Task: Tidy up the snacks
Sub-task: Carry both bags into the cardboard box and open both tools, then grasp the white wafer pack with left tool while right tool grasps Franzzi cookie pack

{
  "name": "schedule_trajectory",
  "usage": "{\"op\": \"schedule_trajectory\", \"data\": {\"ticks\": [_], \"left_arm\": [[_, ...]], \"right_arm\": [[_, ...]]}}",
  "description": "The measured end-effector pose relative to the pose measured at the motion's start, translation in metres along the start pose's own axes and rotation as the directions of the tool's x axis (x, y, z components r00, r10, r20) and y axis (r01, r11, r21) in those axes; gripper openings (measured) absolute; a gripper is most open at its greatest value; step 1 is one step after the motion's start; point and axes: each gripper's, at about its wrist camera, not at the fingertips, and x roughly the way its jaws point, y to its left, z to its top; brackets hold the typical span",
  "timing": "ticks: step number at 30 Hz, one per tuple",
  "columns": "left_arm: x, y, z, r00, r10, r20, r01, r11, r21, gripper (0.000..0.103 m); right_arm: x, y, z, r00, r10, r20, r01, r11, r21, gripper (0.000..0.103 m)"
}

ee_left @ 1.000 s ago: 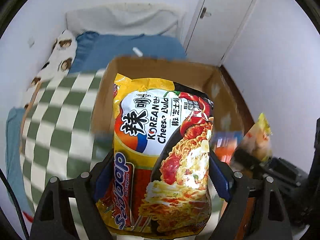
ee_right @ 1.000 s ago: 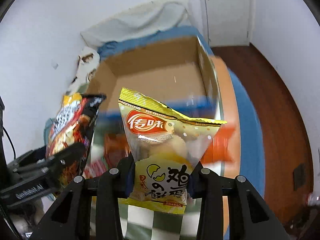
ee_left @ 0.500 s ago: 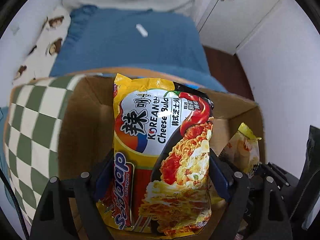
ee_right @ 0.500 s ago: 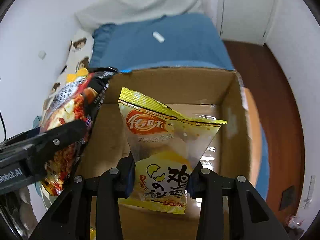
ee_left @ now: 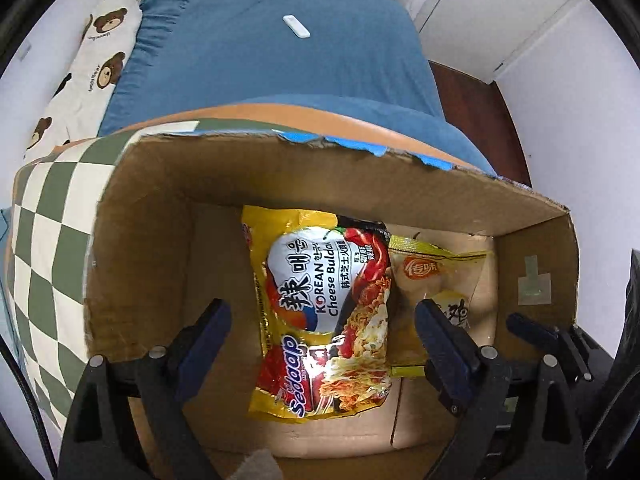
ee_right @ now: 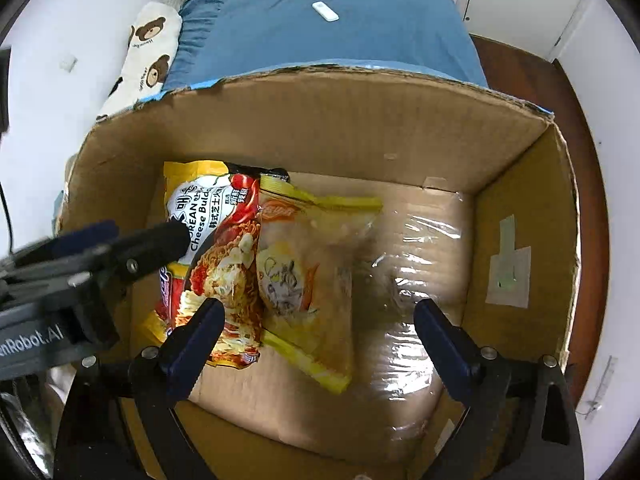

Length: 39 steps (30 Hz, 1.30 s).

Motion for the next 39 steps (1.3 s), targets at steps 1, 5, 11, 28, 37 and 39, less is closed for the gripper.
{"op": "schedule_trajectory", "data": {"ticks": [1, 5, 11, 28, 37, 39], "left_arm": [[-0.003, 0.001, -0.001, 1.000, -0.001, 0.006, 0.001, 1.000, -0.001, 0.094], [-0.016, 0.005, -0.012, 0.999, 0.022, 0.031, -0.022, 1.000, 0.005, 0.094], [-0.031, 0.008, -0.039, 0.994, 0.061, 0.089, -0.062, 0.998, 0.019, 0.094], [-0.110, 0.019, -0.117, 0.958, 0.083, 0.273, -0.101, 0.993, 0.054, 0.094], [-0.145, 0.026, -0.157, 0.944, 0.045, 0.326, -0.069, 0.996, 0.063, 0.094], [-0.149, 0.031, -0.168, 0.943, 0.036, 0.330, -0.060, 0.996, 0.063, 0.094]], "right_arm": [[0.000, 0.001, -0.001, 1.000, -0.014, -0.002, 0.014, 1.000, -0.005, 0.097], [-0.014, 0.007, -0.015, 0.999, -0.039, 0.012, 0.039, 0.999, 0.014, 0.097], [-0.043, 0.029, -0.041, 0.997, -0.059, 0.056, 0.057, 0.997, 0.043, 0.097], [-0.115, 0.063, -0.115, 0.972, -0.088, 0.217, 0.083, 0.996, 0.031, 0.097], [-0.161, 0.080, -0.157, 0.943, -0.070, 0.325, 0.056, 0.997, 0.052, 0.097], [-0.168, 0.083, -0.169, 0.940, -0.061, 0.337, 0.044, 0.997, 0.057, 0.097]]}}
